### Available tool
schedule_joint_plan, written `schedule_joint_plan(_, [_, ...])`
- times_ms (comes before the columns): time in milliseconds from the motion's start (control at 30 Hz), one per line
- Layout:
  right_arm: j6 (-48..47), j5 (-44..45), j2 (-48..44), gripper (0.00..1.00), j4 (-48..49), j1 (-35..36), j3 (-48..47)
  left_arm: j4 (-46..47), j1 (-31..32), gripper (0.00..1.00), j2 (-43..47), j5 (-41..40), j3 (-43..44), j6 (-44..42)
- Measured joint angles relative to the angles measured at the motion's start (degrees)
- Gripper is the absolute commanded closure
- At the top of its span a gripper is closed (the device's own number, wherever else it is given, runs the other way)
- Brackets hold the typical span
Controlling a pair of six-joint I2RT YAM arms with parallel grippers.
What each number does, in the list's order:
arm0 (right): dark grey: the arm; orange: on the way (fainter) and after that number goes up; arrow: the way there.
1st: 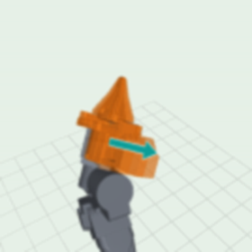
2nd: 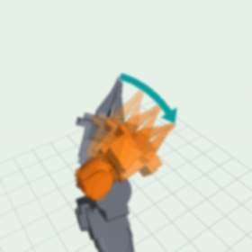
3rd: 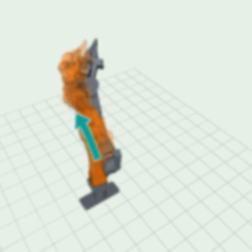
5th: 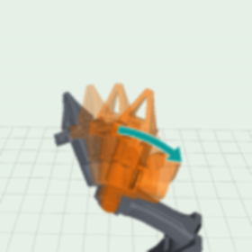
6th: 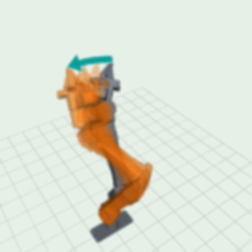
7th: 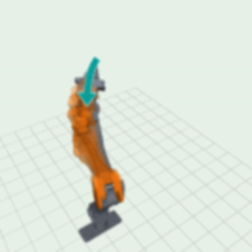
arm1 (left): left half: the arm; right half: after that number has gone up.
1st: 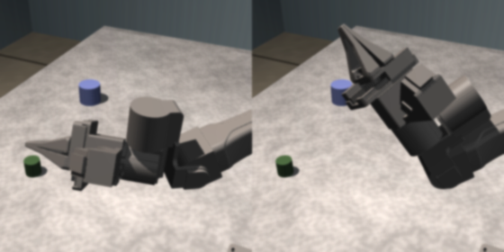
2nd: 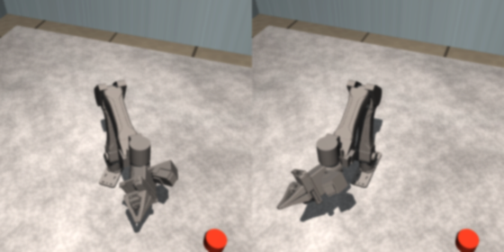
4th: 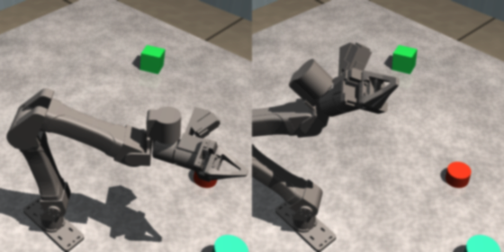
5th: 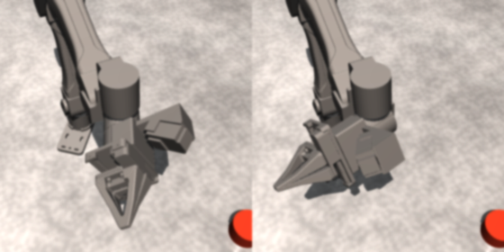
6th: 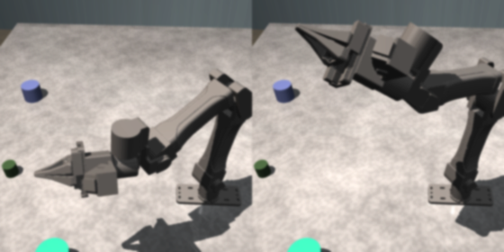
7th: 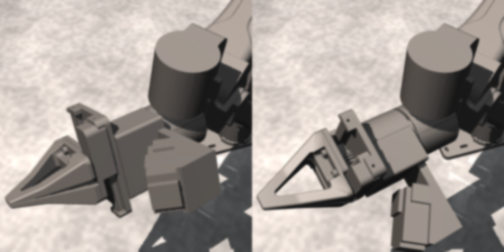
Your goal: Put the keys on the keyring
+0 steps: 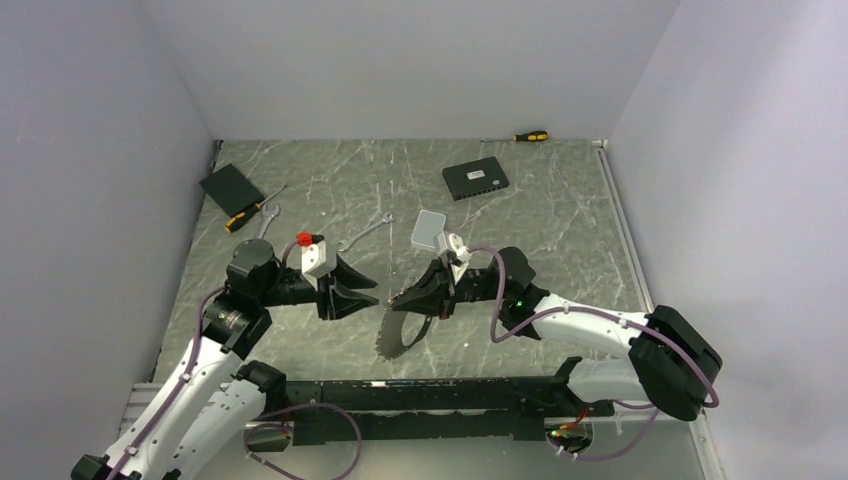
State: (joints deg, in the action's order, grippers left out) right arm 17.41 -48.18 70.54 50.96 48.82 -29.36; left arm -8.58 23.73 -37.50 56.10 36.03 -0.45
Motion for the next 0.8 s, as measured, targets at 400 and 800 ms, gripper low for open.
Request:
schedule_joint_plan(400, [5.8, -3.4, 3.2, 1.0, 8.5, 0.0, -2.1, 4.9, 0.0, 0.66, 0.5, 5.7, -1.0, 2.1])
schedule_joint_plan(800, [8.0, -4.0, 4.5, 1.0, 12.1, 0.0, -3.6, 5.7, 0.0, 0.72, 0.3, 7.5, -1.2, 3.1])
